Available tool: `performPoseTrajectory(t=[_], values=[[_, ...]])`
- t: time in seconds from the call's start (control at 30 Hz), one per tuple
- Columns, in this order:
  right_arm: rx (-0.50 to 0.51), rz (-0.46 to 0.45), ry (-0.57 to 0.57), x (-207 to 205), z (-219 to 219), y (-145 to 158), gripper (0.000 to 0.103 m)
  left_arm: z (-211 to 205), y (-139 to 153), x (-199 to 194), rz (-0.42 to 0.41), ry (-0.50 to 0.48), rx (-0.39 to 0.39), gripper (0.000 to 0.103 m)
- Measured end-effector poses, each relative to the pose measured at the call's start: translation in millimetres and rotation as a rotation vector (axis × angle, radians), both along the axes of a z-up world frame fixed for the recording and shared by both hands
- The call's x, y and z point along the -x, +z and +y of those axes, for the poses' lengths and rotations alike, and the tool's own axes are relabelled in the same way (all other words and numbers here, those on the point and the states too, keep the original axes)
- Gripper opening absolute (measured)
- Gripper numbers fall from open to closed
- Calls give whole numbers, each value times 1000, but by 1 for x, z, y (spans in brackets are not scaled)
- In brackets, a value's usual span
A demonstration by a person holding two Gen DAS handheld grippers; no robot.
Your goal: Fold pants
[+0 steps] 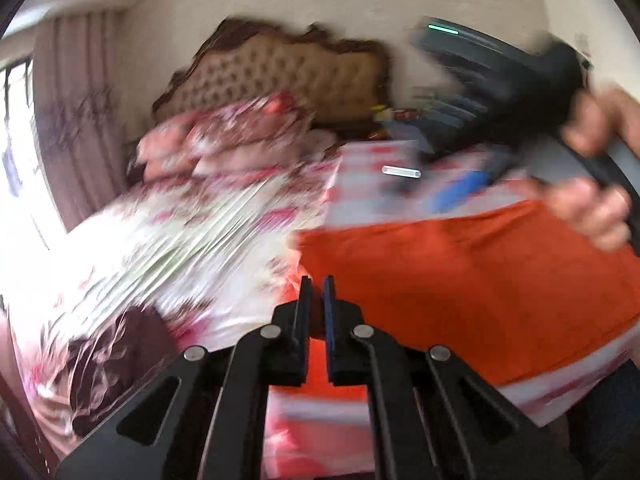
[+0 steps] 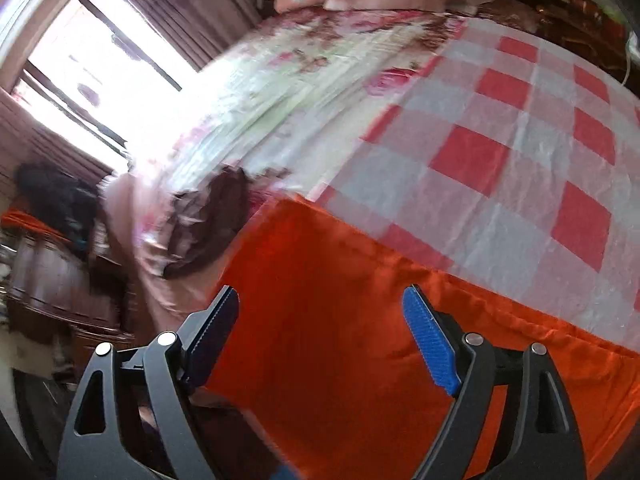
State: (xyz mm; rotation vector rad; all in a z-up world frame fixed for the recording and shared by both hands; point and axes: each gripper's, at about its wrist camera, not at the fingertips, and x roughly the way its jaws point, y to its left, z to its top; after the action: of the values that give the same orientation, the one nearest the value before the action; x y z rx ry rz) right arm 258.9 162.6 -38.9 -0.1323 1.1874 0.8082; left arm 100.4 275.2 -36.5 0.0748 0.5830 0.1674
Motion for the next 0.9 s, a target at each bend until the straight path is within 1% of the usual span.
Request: performPoseTrajectory(t=[0.03, 0.07, 0.1, 0.13, 0.17, 0.2, 0.23, 0.27, 0.3, 0.33, 0.37, 0.4, 0.43, 0.47, 0.5, 0.53, 0.6, 0.63, 0.67, 0.7, 0.73, 0.8, 0.9], values=[[34, -19, 8, 2, 3, -6, 82, 19, -8, 2, 38, -18, 78, 6], [56, -24, 17, 3, 6, -12, 82, 38, -17, 4, 73, -29, 181, 9], [69, -27, 23, 4, 8, -16, 82, 51, -23, 8, 83, -21, 238, 16], [89, -43, 31, 7, 12, -20, 82, 68, -31, 12, 85, 6, 322, 36], [110, -66, 40, 11, 16, -22, 82, 82, -34, 17, 68, 10, 394, 43], [126, -86, 49, 14, 19, -24, 82, 86, -35, 20, 58, 2, 438, 44], [153, -120, 61, 19, 24, -25, 83, 95, -38, 22, 43, -20, 525, 45], [183, -157, 73, 24, 29, -26, 83, 99, -41, 22, 39, -44, 584, 49], [206, -184, 82, 28, 32, -27, 83, 96, -44, 23, 49, -66, 609, 56], [229, -212, 89, 31, 36, -29, 83, 97, -48, 17, 64, -91, 622, 56], [250, -239, 94, 33, 38, -31, 83, 97, -52, 15, 68, -98, 623, 55], [263, -257, 97, 35, 40, -33, 83, 100, -54, 11, 78, -131, 644, 51], [263, -284, 99, 38, 41, -34, 83, 102, -55, 4, 90, -177, 667, 38], [260, -294, 95, 39, 42, -34, 83, 100, -55, -2, 95, -178, 657, 26], [256, -295, 89, 37, 41, -34, 84, 101, -57, -7, 115, -184, 648, 25], [253, -296, 83, 37, 41, -35, 84, 103, -58, -10, 128, -208, 661, 26], [246, -299, 75, 36, 41, -36, 85, 109, -61, -15, 150, -253, 693, 20], [243, -299, 73, 36, 42, -37, 86, 112, -61, -11, 152, -271, 698, 14], [243, -299, 72, 36, 45, -37, 86, 115, -60, -14, 152, -288, 708, 6], [244, -300, 74, 36, 49, -36, 86, 123, -59, -13, 151, -308, 741, 6], [243, -300, 79, 36, 53, -36, 86, 129, -60, -14, 151, -312, 758, 5], [241, -299, 83, 36, 60, -36, 86, 138, -61, -15, 147, -298, 782, 5], [229, -294, 74, 34, 67, -36, 87, 149, -71, -14, 140, -271, 863, 5]])
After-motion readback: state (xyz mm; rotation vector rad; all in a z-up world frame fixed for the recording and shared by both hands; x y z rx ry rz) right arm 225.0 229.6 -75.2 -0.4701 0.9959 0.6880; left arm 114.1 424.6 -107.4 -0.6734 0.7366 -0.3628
